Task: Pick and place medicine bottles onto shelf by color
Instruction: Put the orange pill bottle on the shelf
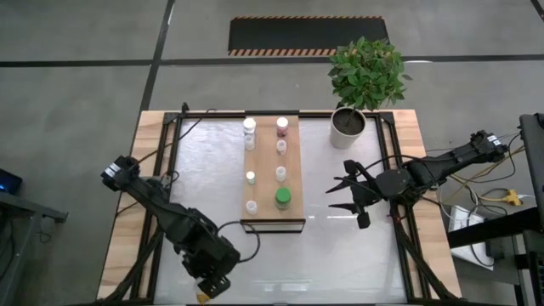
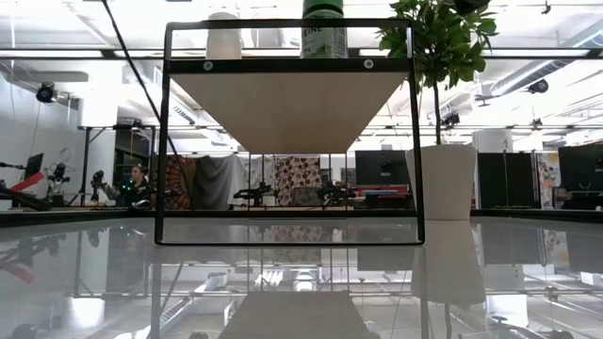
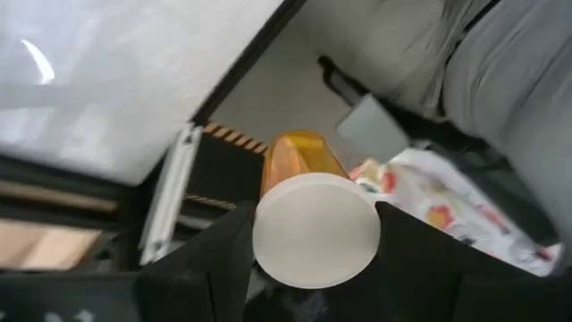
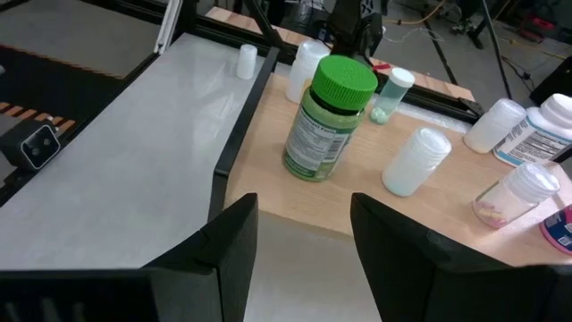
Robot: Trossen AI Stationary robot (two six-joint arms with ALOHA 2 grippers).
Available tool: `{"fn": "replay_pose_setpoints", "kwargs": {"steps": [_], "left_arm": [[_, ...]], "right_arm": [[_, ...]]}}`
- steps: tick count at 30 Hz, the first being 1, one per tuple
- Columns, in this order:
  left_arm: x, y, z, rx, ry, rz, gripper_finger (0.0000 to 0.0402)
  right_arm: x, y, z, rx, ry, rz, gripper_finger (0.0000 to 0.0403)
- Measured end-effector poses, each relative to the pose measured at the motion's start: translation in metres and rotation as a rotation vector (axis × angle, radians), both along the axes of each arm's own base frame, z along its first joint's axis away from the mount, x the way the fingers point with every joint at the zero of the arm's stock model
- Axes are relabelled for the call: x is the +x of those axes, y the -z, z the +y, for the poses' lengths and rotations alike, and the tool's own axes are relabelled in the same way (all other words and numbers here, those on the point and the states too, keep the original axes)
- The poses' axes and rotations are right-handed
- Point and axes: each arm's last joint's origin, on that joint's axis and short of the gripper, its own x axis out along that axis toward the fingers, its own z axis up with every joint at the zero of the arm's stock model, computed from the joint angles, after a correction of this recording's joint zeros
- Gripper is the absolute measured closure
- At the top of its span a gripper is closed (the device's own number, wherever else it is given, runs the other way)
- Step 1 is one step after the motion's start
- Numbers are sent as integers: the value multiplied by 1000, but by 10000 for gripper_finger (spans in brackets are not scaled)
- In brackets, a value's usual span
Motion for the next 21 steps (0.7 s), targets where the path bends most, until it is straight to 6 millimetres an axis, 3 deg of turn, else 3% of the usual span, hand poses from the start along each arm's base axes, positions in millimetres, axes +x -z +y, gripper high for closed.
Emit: {"fn": "replay_pose_setpoints", "kwargs": {"steps": [7,14,21], "left_arm": [[-14,-37,36,126,100,3,213],[-14,-58,77,309,152,-298,213],[-16,-74,125,485,186,-475,212]], "right_arm": [[1,-2,0,-7,-7,-26,232],[1,-3,0,-14,-1,-31,232],[2,-3,0,-14,-2,-40,232]]}}
